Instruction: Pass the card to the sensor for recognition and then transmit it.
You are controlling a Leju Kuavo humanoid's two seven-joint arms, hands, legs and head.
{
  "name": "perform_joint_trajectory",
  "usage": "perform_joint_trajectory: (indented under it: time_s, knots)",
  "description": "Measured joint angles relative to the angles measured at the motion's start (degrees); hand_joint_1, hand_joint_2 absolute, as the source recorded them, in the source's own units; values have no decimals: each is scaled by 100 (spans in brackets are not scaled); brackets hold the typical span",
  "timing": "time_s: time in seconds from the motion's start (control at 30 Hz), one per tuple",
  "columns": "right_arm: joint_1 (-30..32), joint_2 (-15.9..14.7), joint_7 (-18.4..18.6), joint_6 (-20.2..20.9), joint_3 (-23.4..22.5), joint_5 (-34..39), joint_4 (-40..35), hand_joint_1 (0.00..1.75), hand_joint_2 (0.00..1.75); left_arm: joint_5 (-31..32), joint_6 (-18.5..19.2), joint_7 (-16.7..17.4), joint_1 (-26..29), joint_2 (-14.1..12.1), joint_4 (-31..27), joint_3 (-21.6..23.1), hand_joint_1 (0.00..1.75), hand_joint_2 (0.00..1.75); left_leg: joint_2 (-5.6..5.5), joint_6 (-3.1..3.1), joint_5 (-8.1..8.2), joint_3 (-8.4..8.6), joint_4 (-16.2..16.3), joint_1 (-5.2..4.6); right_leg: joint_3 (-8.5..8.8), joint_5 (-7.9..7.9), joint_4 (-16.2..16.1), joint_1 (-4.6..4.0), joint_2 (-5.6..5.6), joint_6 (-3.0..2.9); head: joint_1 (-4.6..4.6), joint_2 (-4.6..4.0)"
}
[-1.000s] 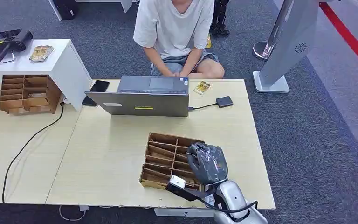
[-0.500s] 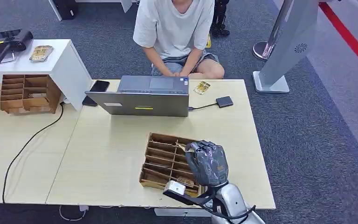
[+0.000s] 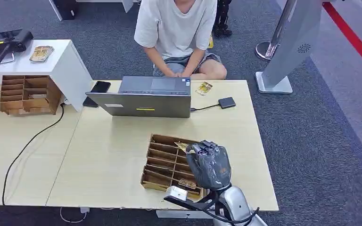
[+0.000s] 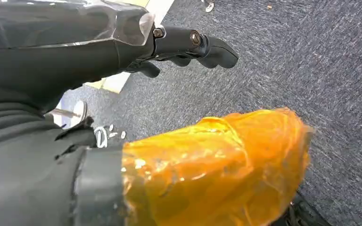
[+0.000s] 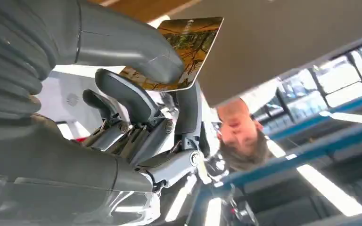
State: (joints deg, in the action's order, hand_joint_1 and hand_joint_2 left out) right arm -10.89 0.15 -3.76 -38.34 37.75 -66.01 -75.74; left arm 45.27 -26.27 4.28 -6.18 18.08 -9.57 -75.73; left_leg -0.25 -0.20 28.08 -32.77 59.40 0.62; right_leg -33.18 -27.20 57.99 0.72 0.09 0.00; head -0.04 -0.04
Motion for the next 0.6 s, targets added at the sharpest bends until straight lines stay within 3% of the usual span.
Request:
perform_joint_trajectory:
  time_s: [0.17,0.6]
  knots:
    - [150,87,-288,0,-181,-55,-267,164,175,-2,-13,0,0,0,0,0,0,0,0,0,0,0,0,0,0,0,0,0,0,0,0,0]
    - [328,225,-594,0,-441,-59,-566,175,175,2,-13,0,0,0,0,0,0,0,0,0,0,0,0,0,0,0,0,0,0,0,2,0]
